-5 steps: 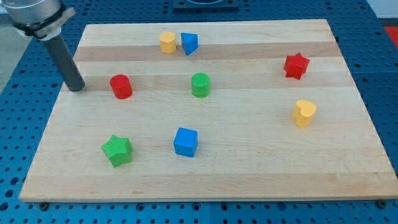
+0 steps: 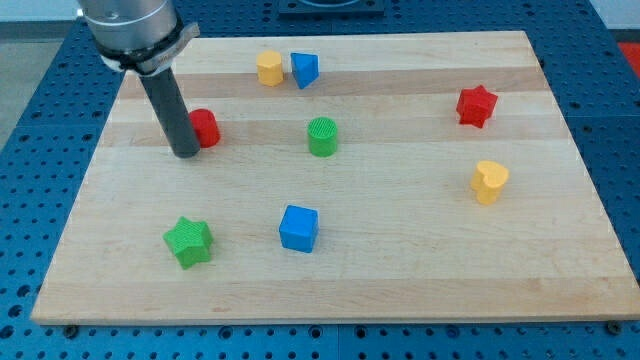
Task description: Slide the red circle towards the yellow hexagon
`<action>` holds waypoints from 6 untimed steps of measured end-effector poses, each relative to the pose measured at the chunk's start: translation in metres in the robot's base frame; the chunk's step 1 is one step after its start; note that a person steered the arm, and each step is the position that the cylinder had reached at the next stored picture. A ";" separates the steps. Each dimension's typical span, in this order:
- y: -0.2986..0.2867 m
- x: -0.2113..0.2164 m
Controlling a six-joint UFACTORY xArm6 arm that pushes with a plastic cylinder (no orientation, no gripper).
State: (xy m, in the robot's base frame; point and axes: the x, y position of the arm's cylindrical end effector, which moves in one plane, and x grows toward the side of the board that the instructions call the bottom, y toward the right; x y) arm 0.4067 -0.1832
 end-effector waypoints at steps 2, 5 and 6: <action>0.020 -0.031; 0.046 -0.058; 0.046 -0.060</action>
